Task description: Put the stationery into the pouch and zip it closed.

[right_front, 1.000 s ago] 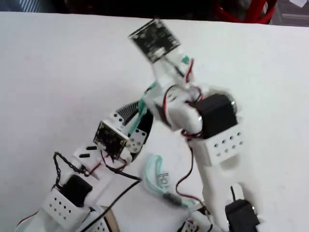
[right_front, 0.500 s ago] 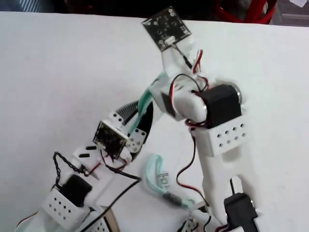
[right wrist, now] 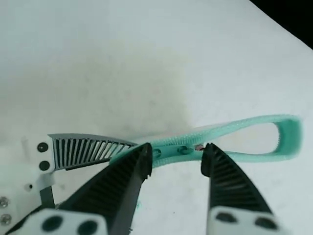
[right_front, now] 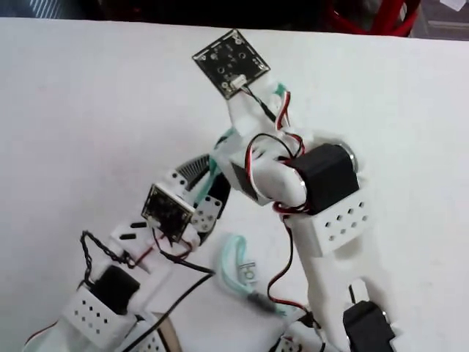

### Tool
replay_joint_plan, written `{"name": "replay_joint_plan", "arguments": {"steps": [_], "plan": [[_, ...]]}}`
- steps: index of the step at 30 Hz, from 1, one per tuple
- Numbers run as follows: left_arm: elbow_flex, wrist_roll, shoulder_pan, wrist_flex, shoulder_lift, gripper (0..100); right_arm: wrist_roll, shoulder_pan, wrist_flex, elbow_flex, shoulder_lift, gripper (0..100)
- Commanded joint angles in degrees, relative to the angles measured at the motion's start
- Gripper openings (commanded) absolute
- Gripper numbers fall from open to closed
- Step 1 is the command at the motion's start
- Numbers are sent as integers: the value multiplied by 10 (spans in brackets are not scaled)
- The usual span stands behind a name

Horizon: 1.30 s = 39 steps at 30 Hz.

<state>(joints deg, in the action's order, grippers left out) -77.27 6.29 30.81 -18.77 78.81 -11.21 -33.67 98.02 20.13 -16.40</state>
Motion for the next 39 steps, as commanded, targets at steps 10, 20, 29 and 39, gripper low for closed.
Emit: {"name": "replay_joint_plan", "arguments": {"steps": [10, 20, 29, 39], "plan": [[-3, 7, -3, 8, -11, 21, 17, -52, 5, 5, 5, 187], [-3, 7, -3, 6, -11, 21, -42, 22, -39, 10, 119, 127], [-3, 7, -3, 6, -11, 21, -44, 71, -49, 64, 110, 119], [-3, 7, -3, 6, -11, 21, -46, 95, -53, 79, 119, 119]]}}
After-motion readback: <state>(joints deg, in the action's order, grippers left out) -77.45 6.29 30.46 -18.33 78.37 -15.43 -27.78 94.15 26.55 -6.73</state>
